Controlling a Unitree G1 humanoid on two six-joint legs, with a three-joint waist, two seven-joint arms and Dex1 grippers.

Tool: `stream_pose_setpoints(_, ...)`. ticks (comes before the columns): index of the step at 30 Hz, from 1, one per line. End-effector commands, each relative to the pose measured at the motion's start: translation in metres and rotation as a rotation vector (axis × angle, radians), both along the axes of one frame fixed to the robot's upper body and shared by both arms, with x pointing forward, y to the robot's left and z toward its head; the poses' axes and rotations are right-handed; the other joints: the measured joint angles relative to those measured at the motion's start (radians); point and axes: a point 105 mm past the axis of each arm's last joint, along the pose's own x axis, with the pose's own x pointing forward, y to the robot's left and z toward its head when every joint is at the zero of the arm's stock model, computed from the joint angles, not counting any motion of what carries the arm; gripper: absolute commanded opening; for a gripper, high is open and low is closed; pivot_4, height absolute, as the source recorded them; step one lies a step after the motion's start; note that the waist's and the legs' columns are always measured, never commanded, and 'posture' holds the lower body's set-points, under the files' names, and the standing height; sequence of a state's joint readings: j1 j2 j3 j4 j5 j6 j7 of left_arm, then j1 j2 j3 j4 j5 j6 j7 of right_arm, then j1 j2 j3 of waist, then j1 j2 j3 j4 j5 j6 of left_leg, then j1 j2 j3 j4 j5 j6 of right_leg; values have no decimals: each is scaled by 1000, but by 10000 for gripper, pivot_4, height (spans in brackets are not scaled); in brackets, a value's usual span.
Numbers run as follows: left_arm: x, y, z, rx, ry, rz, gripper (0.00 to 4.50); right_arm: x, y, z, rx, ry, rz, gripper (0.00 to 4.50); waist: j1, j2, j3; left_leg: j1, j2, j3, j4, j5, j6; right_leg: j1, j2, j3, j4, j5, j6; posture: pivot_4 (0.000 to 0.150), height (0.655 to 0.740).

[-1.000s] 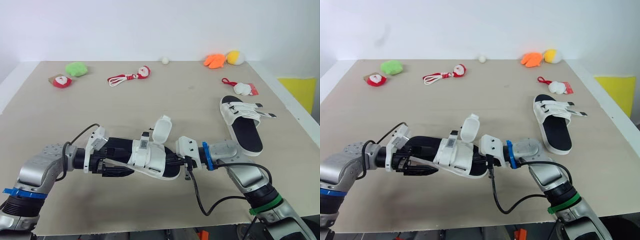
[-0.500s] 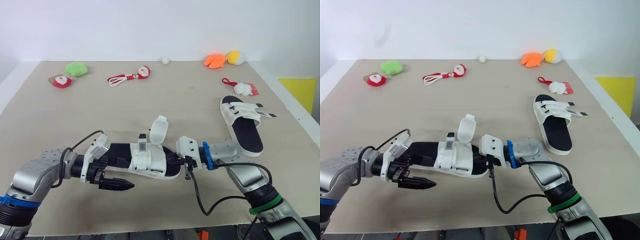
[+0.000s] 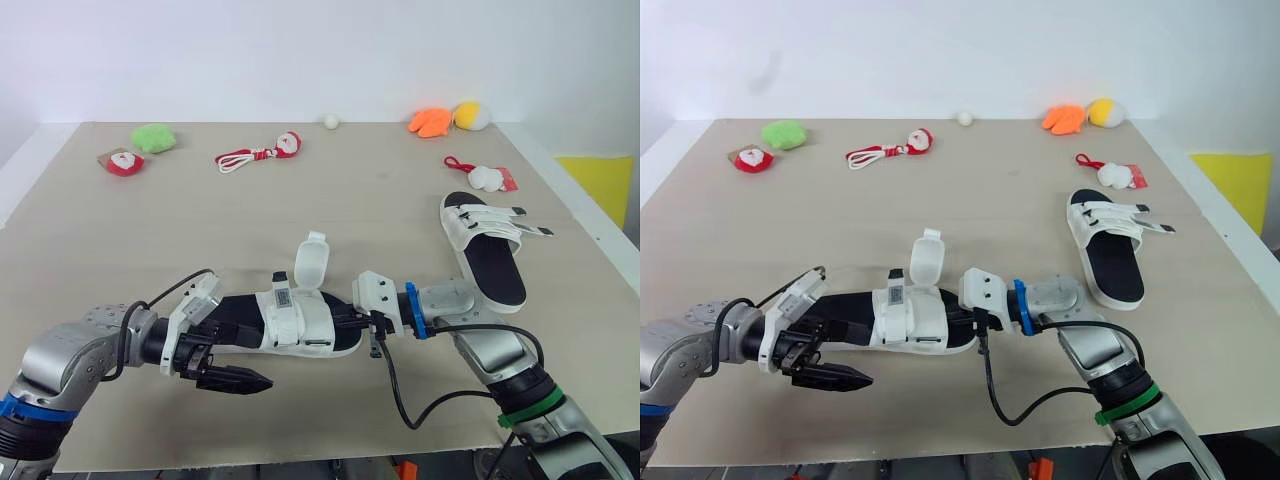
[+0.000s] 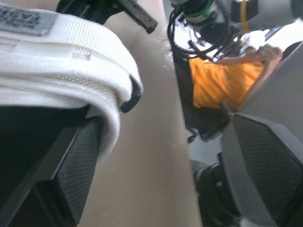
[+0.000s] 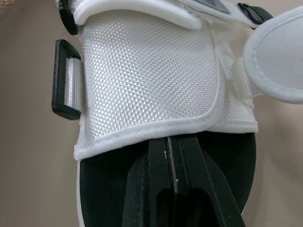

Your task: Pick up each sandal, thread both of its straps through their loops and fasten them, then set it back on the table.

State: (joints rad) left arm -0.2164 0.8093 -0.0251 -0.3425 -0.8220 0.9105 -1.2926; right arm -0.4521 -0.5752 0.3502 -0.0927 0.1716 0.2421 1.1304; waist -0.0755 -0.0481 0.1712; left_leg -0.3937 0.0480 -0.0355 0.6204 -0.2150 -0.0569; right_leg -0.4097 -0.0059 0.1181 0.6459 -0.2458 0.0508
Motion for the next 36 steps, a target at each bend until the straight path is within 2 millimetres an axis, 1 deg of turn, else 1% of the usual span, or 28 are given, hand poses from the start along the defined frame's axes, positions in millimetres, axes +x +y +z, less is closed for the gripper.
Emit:
stream_pose_setpoints(1,-1,-1,5,14,-44,-13,44662,1,-6,-17,-62,41,-31,0,0,0,0,0,0,0,0,0,0,0,0,0,0,0,0,1500,7400)
stream_pose_setpoints(4,-1,5,-1,47,-47,-2,44662,0,-7,-19,-74,45,-31,0,0,0,0,0,0,0,0,0,0,0,0,0,0,0,0,1500,7400)
stream_pose_setpoints(9,2,22,7,75,-76,49,44662,1,-15,-32,-141,44,-66,0,0,0,0,1,0,-1,0,0,0,1,0,-1,0,-1,-2,1500,7400)
stream_pose_setpoints(11,5,32,14,85,-98,81,44662,2,-18,-37,-174,51,-87,0,0,0,0,1,0,-1,0,0,0,1,0,-1,1,-1,-3,1500,7400)
stream_pose_setpoints(13,5,39,25,76,-112,103,44662,2,-18,-38,-173,53,-89,0,0,0,0,1,0,-1,1,0,0,1,0,-2,1,-2,-6,1500,7400)
stream_pose_setpoints(16,12,48,47,31,-146,155,44662,0,-18,-38,-168,52,-87,0,0,0,0,2,0,-1,3,0,0,3,0,-2,1,-2,-6,1500,7400)
stream_pose_setpoints(19,39,48,91,-199,-154,256,44662,0,-15,-39,-167,50,-83,0,4,-1,-1,2,1,-2,5,0,0,3,0,-3,2,-1,-6,1500,7400)
stream_pose_setpoints(20,48,45,101,-262,-148,281,44662,0,-14,-39,-165,49,-82,0,6,-1,-1,2,1,-2,6,1,1,4,0,-3,2,-1,-6,1500,7400)
stream_pose_setpoints(22,64,36,110,-342,-97,310,44662,0,-12,-38,-161,45,-79,0,7,-3,-2,2,0,-5,9,1,1,4,0,-6,3,-1,-5,1500,7400)
stream_pose_setpoints(23,68,30,107,-334,-67,310,44662,1,-11,-38,-161,43,-78,0,5,-2,-3,2,1,-6,10,1,1,7,1,-6,3,0,-5,1500,7400)
stream_pose_setpoints(26,79,14,86,-244,-14,309,44662,2,-9,-37,-157,39,-82,0,-4,0,-3,2,0,-6,9,1,1,7,1,-5,3,4,1,1500,7400)
stream_pose_setpoints(27,82,9,77,-209,18,296,44662,3,-8,-37,-156,38,-83,0,-4,0,-3,2,0,-6,8,1,1,7,1,-5,3,4,1,1500,7400)
stream_pose_setpoints(30,92,-3,61,-157,102,293,44662,3,-8,-37,-154,36,-87,0,-3,0,-3,2,1,-10,7,1,1,6,4,-6,4,3,0,1500,7400)
stream_pose_setpoints(33,103,-12,51,-118,129,297,44662,3,-8,-37,-151,33,-95,0,-2,0,-3,2,1,-11,8,2,2,6,5,-7,5,4,-1,1500,7400)
stream_pose_setpoints(36,118,-18,50,-117,97,322,44662,3,-8,-36,-146,32,-103,0,-2,0,-3,2,1,-11,8,2,2,6,5,-7,5,5,-1,1500,7400)
